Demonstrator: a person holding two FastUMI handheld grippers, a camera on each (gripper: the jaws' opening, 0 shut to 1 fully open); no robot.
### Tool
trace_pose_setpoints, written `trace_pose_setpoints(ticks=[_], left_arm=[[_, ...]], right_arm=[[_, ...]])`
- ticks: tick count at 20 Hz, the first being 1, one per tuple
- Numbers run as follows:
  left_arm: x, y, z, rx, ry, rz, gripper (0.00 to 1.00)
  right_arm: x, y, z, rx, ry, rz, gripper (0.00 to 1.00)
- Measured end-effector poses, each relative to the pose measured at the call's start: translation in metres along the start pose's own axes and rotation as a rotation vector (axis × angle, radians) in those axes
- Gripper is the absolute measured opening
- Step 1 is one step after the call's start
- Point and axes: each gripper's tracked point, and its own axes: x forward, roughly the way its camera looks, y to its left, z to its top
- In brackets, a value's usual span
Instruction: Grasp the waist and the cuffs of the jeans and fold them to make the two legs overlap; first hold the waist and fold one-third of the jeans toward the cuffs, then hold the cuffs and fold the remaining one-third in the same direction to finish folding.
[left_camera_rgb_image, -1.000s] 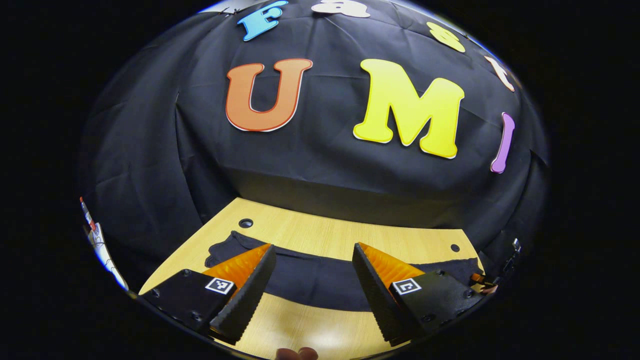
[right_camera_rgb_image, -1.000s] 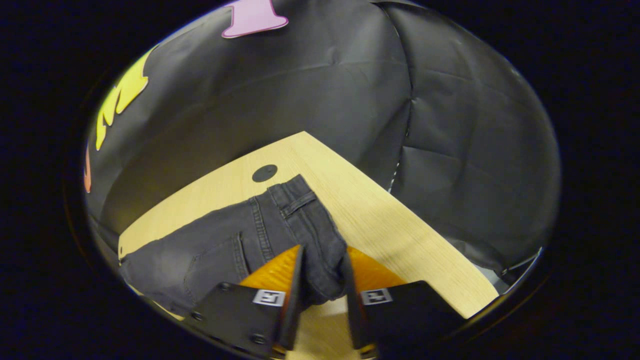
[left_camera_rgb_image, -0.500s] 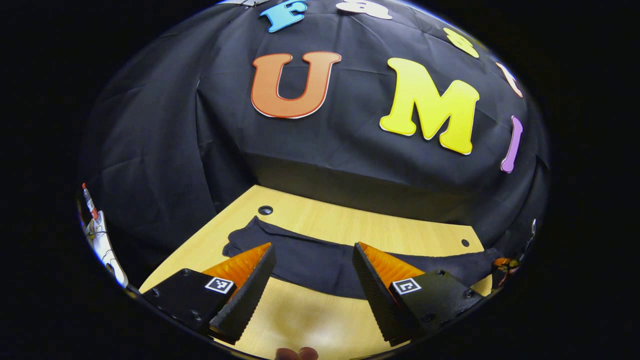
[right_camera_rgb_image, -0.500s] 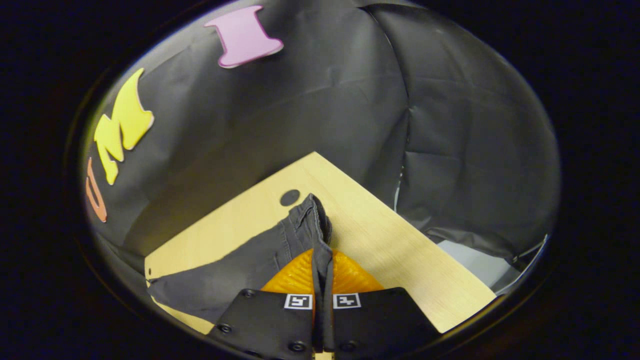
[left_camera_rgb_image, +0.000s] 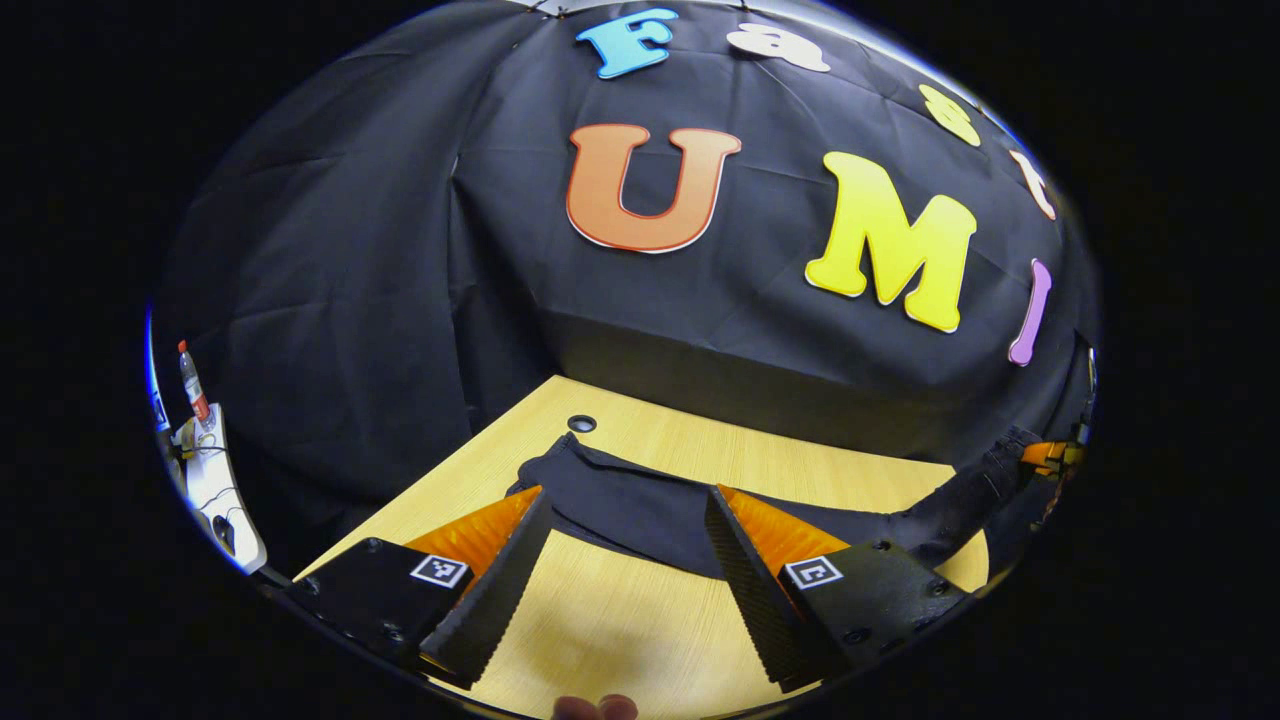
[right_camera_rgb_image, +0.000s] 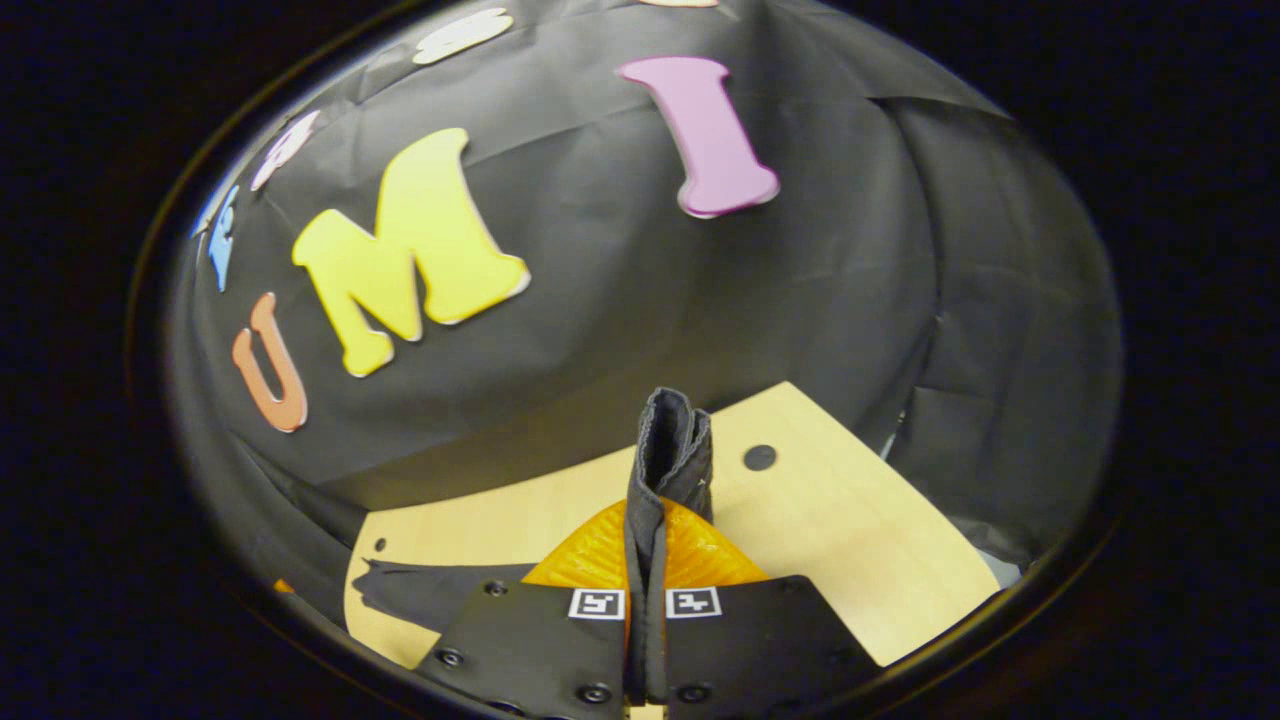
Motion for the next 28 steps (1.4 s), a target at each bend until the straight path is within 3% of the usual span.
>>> trace_pose_setpoints(ticks=[5,8,11,18,23,24,25,28], left_arm=[[-0.027,0.046,0.011,0.001,-0.043,0.031,0.99],[-0.04,0.078,0.01,-0.026,-0.059,0.067,0.99],[-0.055,0.111,0.002,-0.063,-0.058,0.125,0.99],[-0.082,0.169,-0.02,-0.123,-0.039,0.229,0.99],[-0.093,0.179,-0.017,-0.149,-0.055,0.248,0.99],[-0.093,0.18,-0.019,-0.149,-0.052,0.246,0.99],[-0.094,0.181,-0.021,-0.151,-0.047,0.246,0.99],[-0.089,0.181,-0.026,-0.168,-0.035,0.236,0.99]], right_arm=[[-0.019,0.114,-0.031,-0.066,0.03,0.117,0.01],[0.007,0.202,-0.084,-0.115,0.079,0.172,0.01],[0.039,0.245,-0.144,-0.209,0.139,0.195,0.0],[0.105,0.268,-0.319,-0.486,0.324,0.147,0.01],[0.111,0.275,-0.367,-0.626,0.351,0.113,0.01],[0.107,0.281,-0.371,-0.614,0.37,0.156,0.0],[0.096,0.291,-0.372,-0.582,0.39,0.209,0.09],[0.066,0.302,-0.343,-0.548,0.374,0.273,0.54]])
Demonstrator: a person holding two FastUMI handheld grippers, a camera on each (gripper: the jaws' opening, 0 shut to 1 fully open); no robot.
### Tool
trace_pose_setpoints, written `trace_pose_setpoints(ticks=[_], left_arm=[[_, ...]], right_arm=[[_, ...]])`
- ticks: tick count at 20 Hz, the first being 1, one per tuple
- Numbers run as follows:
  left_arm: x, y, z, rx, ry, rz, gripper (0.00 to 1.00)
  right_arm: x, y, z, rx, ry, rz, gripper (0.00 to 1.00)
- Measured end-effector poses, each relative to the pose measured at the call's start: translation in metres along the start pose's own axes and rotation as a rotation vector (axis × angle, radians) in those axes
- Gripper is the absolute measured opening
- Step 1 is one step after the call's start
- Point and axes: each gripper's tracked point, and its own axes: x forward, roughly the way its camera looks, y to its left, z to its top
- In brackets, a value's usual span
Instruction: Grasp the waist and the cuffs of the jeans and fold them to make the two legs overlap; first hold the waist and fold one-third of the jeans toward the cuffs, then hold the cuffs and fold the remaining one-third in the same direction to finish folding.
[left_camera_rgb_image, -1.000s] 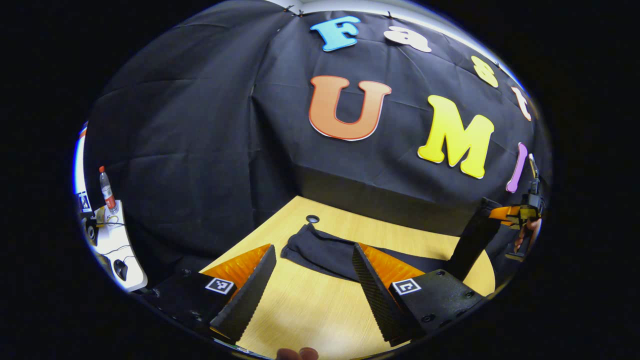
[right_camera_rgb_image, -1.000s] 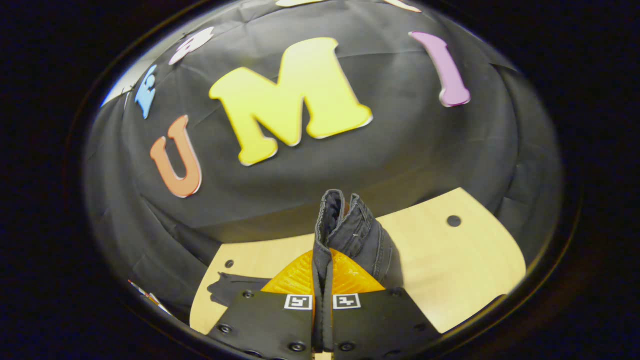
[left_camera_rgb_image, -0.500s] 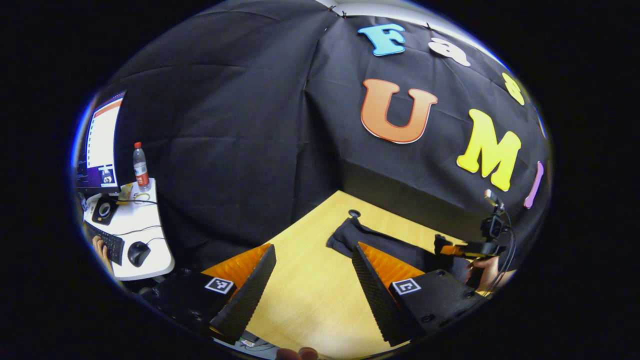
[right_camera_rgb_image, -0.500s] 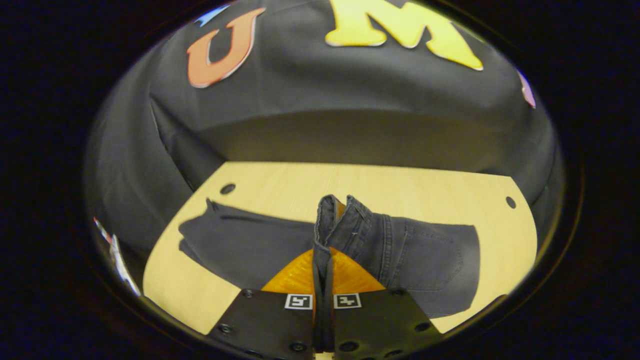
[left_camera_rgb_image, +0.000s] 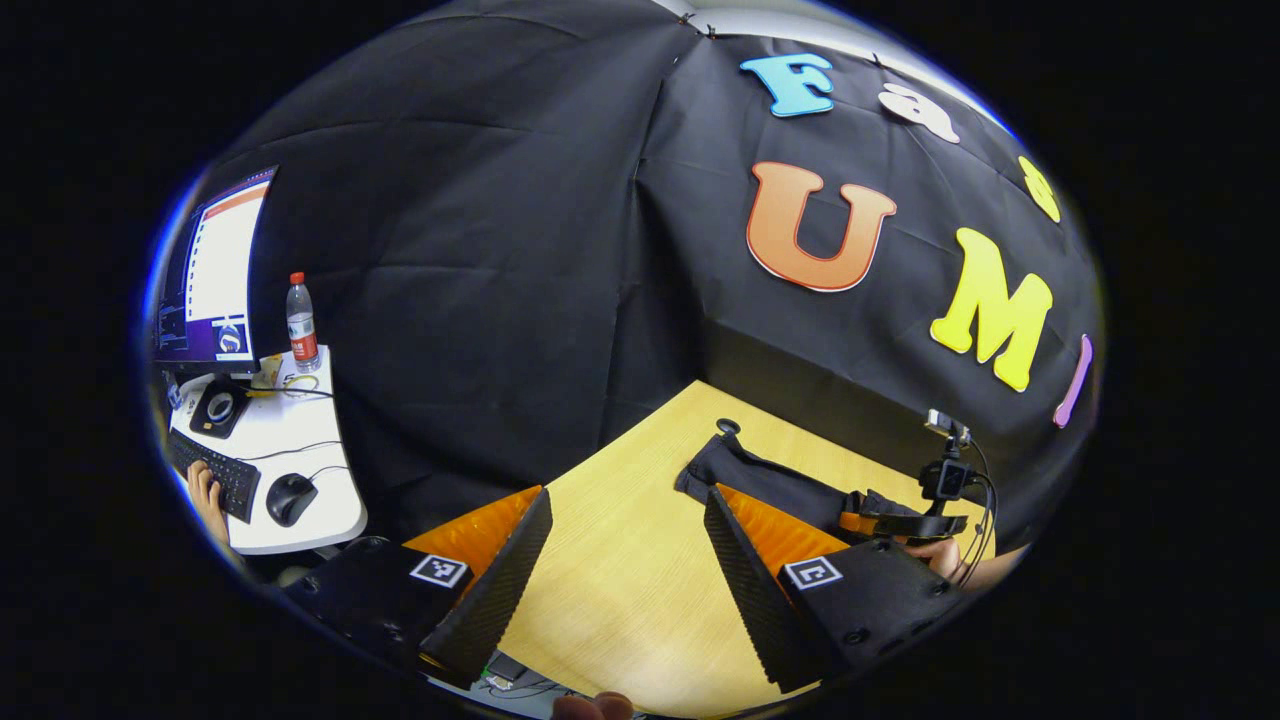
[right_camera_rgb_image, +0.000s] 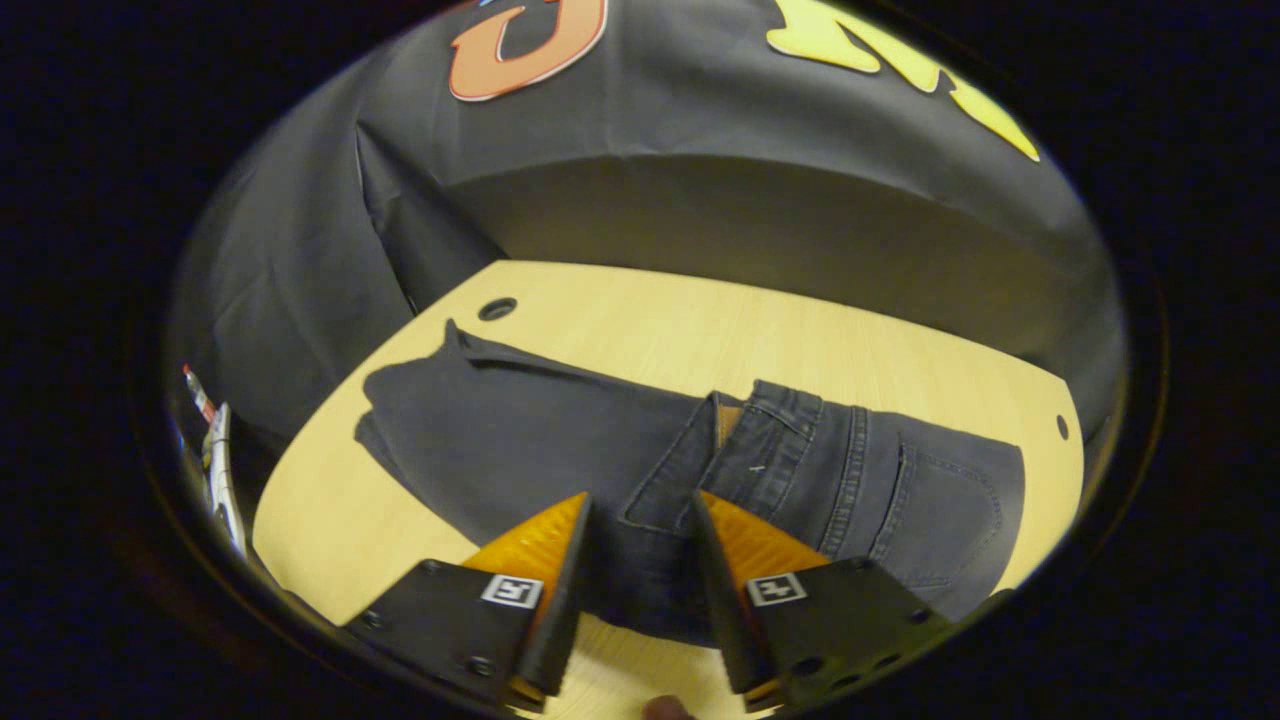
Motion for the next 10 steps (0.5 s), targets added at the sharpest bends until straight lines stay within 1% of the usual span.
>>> trace_pose_setpoints(ticks=[2,3,5,6,7,8,10], left_arm=[[0.007,-0.007,-0.003,-0.01,0.015,-0.025,0.99],[0.013,-0.012,-0.006,-0.017,0.023,-0.043,0.99],[0.028,-0.027,-0.014,-0.054,0.057,-0.097,0.99],[0.04,-0.036,-0.021,-0.079,0.082,-0.13,0.99],[0.053,-0.044,-0.029,-0.103,0.107,-0.159,0.99],[0.066,-0.054,-0.037,-0.131,0.14,-0.196,0.99],[0.097,-0.067,-0.055,-0.209,0.209,-0.239,0.99]], right_arm=[[-0.033,0.003,0.018,0.011,-0.042,0.028,0.85],[-0.052,0.003,0.027,0.018,-0.076,0.038,0.94],[-0.098,-0.003,0.047,0.036,-0.144,0.054,0.94],[-0.117,-0.006,0.056,0.049,-0.179,0.059,0.89],[-0.138,-0.012,0.065,0.064,-0.211,0.053,0.89],[-0.157,-0.019,0.07,0.079,-0.236,0.048,0.94],[-0.177,-0.032,0.07,0.09,-0.259,0.052,0.95]])
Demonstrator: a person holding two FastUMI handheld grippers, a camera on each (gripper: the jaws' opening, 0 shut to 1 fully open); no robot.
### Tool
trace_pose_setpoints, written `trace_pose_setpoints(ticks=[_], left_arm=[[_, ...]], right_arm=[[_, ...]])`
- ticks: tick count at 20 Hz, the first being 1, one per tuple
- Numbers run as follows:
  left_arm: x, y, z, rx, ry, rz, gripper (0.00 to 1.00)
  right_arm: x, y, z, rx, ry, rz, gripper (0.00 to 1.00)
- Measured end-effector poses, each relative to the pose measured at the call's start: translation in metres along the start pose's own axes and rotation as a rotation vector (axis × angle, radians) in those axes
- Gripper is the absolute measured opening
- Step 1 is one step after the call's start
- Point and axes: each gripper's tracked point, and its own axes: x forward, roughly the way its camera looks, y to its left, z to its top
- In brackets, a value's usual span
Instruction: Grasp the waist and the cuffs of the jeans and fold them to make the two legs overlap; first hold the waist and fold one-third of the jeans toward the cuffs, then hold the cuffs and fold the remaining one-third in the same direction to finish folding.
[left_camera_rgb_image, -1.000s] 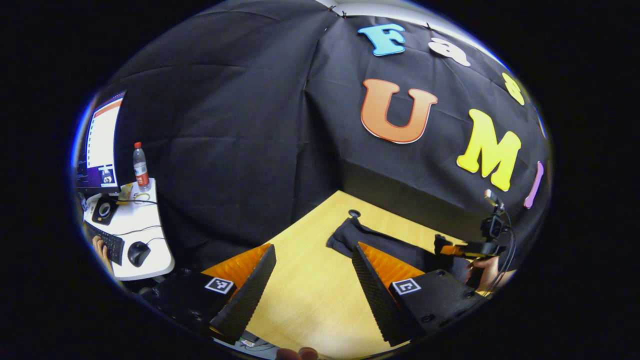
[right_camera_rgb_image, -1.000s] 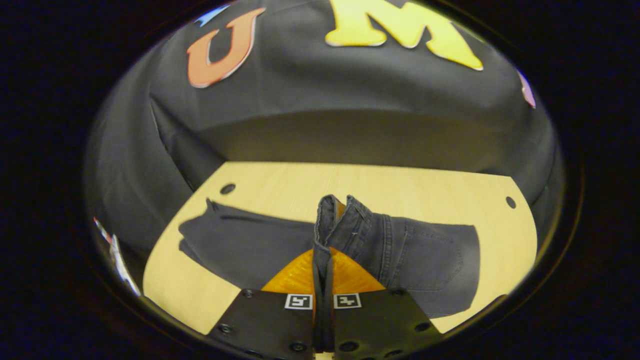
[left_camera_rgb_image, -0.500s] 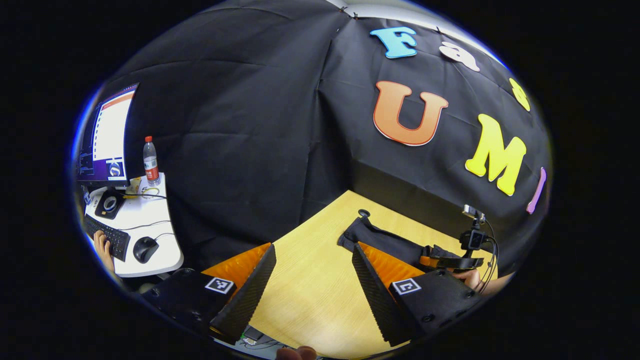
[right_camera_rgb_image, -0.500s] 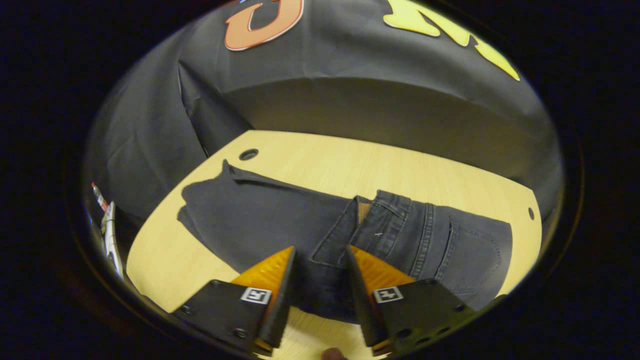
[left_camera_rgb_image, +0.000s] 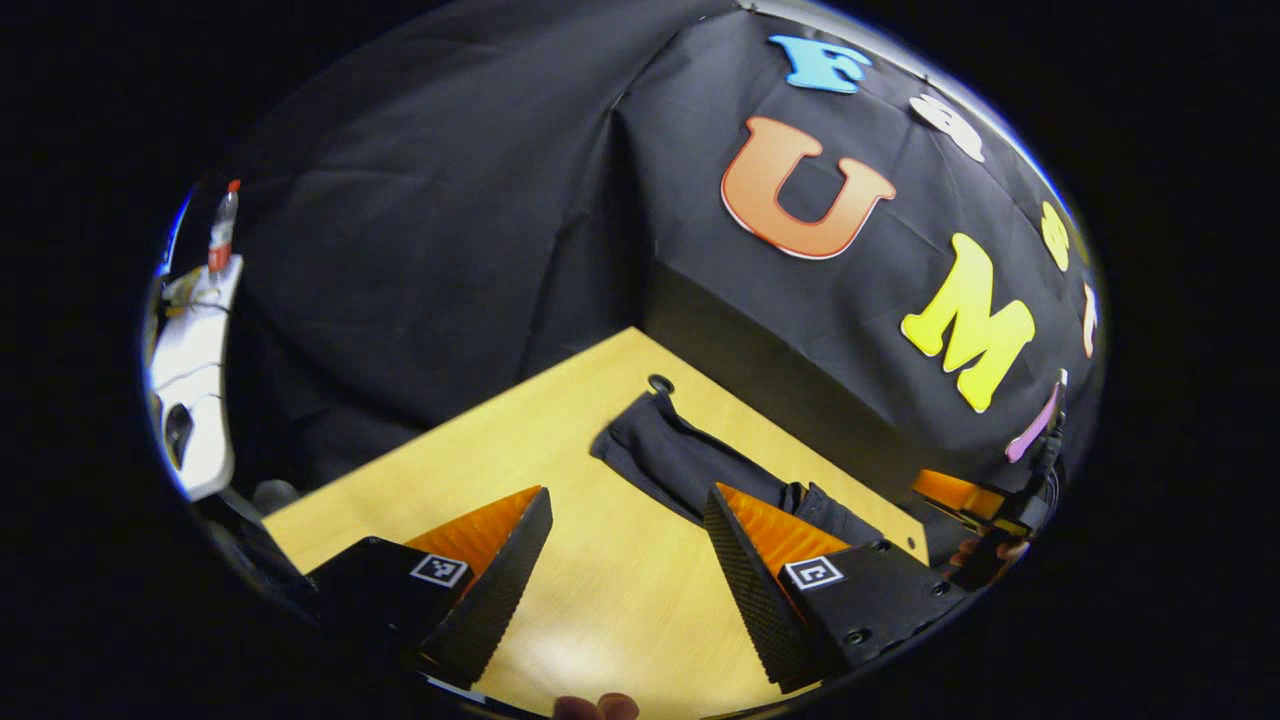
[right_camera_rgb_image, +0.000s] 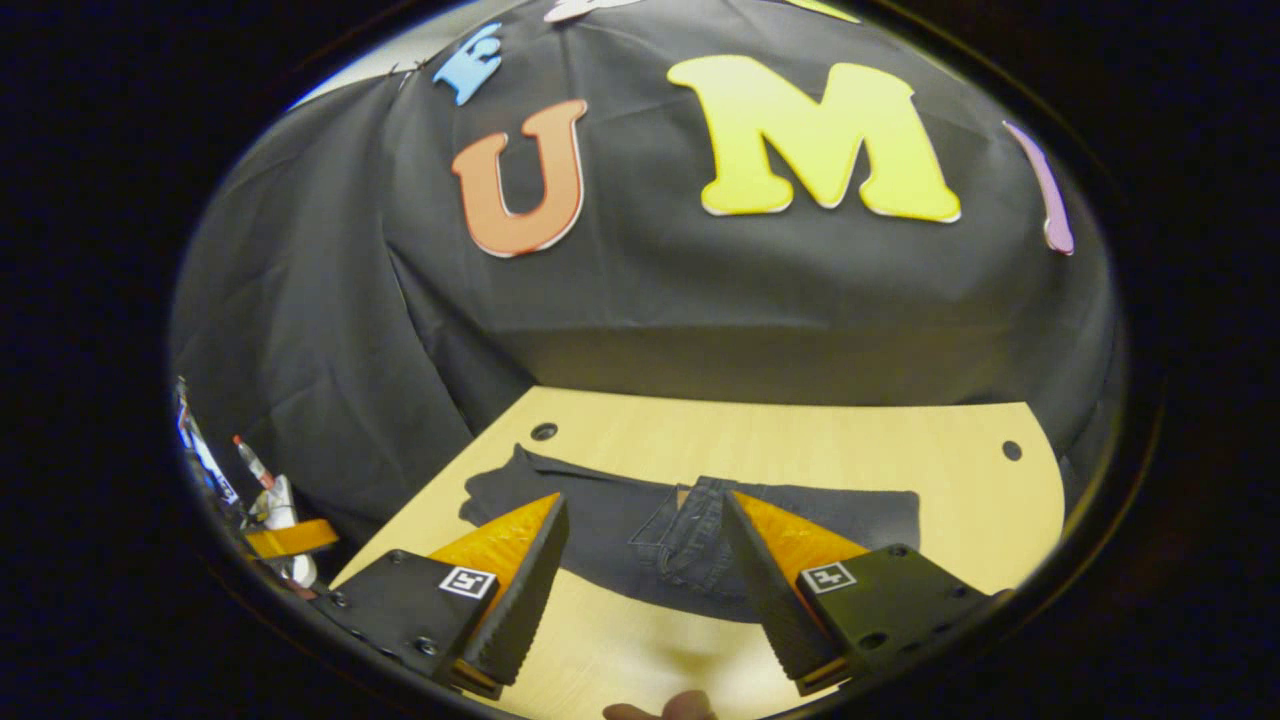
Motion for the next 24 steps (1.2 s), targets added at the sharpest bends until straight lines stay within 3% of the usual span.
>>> trace_pose_setpoints(ticks=[5,6,7,10,16,24], left_arm=[[0.082,-0.012,-0.017,-0.285,0.168,-0.113,0.99],[0.096,-0.013,-0.019,-0.35,0.197,-0.125,0.99],[0.112,-0.016,-0.018,-0.423,0.214,-0.136,0.99],[0.15,-0.006,-0.008,-0.545,0.225,-0.112,0.99],[0.195,0.013,-0.021,-0.593,0.295,-0.021,0.99],[0.224,0.003,-0.012,-0.586,0.333,-0.006,0.99]], right_arm=[[-0.052,-0.035,0.003,-0.028,-0.005,-0.021,0.95],[-0.059,-0.042,-0.001,-0.037,0.008,-0.025,0.9],[-0.062,-0.051,-0.002,-0.048,0.017,-0.033,0.95],[-0.081,-0.071,-0.004,-0.052,0.019,-0.073,0.96],[-0.092,-0.101,-0.006,0.032,0.023,-0.147,0.93],[-0.085,-0.133,-0.018,0.156,0.063,-0.202,0.93]])
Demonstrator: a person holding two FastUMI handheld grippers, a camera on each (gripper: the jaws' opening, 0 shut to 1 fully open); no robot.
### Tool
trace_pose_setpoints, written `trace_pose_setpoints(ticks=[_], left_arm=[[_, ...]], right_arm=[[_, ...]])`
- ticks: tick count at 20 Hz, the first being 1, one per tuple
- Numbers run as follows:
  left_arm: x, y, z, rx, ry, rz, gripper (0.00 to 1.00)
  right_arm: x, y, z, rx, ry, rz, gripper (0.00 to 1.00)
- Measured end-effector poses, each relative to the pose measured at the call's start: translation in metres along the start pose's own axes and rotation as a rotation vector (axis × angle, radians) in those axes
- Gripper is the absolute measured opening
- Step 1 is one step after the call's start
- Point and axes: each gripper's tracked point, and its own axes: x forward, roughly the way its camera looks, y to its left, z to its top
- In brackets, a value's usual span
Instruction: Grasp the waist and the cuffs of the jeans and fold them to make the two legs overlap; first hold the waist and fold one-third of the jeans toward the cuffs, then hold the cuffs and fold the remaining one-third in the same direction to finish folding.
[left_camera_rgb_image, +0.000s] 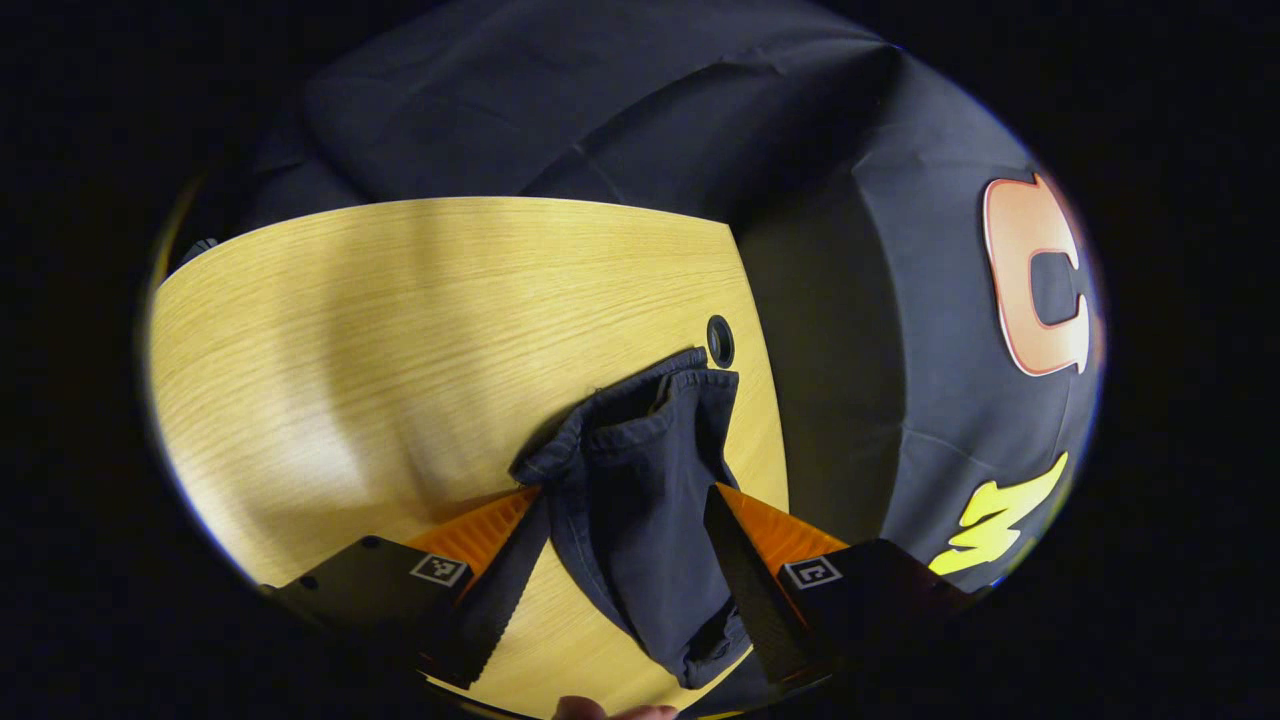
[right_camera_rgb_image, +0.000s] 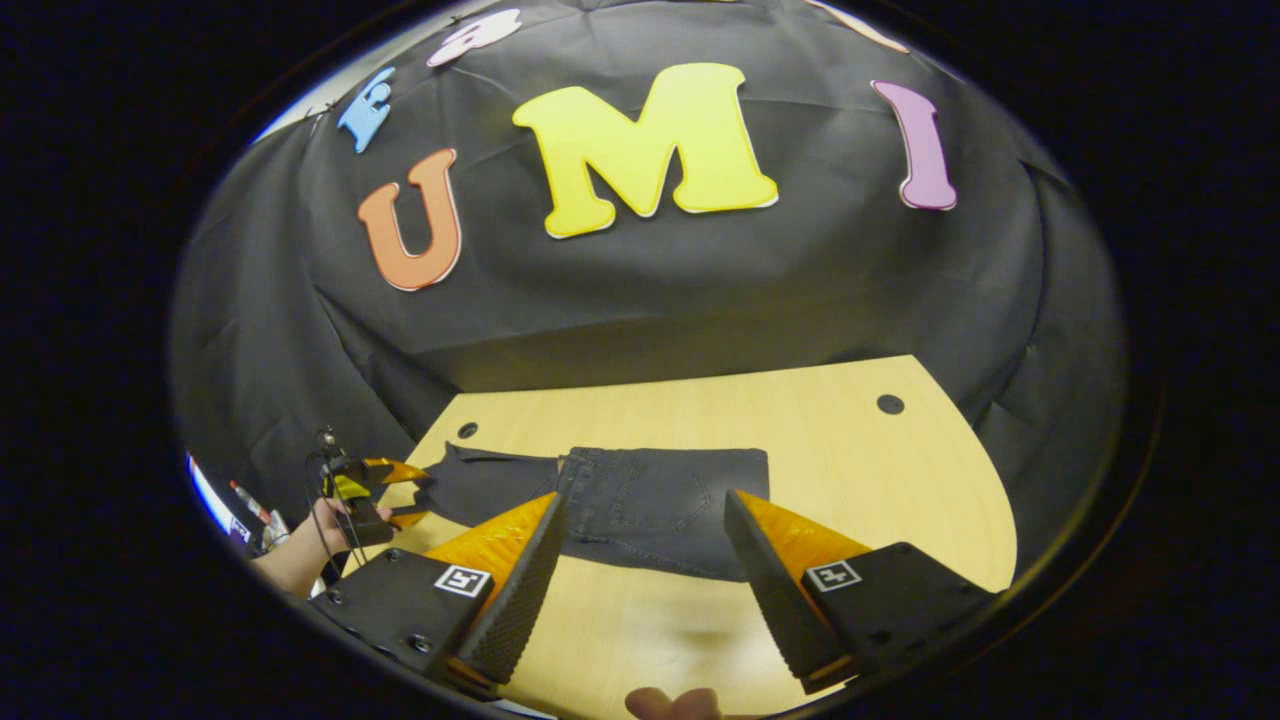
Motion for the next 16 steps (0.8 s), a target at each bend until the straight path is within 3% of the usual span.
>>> trace_pose_setpoints(ticks=[3,4,6,7,8,9,13,16], left_arm=[[0.013,0.005,0.001,0.007,0.009,0.031,0.89],[0.013,0.009,0.0,0.005,0.009,0.039,0.63],[0.016,0.01,0.003,-0.004,0.007,0.047,0.38],[0.021,0.014,0.0,-0.001,0.009,0.054,0.43],[0.022,0.012,0.0,0.001,0.004,0.054,0.21],[0.02,0.009,0.001,0.004,0.001,0.047,0.23],[-0.001,-0.038,-0.001,0.069,-0.049,-0.05,0.11],[-0.033,-0.099,-0.018,0.245,-0.094,-0.132,0.08]], right_arm=[[0.001,-0.007,-0.008,-0.002,0.017,-0.014,0.98],[0.002,-0.009,-0.01,0.002,0.022,-0.018,0.98],[-0.001,-0.014,-0.012,0.013,0.027,-0.026,0.98],[-0.004,-0.017,-0.013,0.019,0.024,-0.03,0.98],[-0.005,-0.02,-0.013,0.025,0.024,-0.039,0.98],[-0.009,-0.024,-0.015,0.034,0.022,-0.047,0.98],[-0.031,-0.036,-0.016,0.052,-0.011,-0.083,0.98],[-0.048,-0.042,-0.016,0.07,-0.033,-0.092,0.98]])
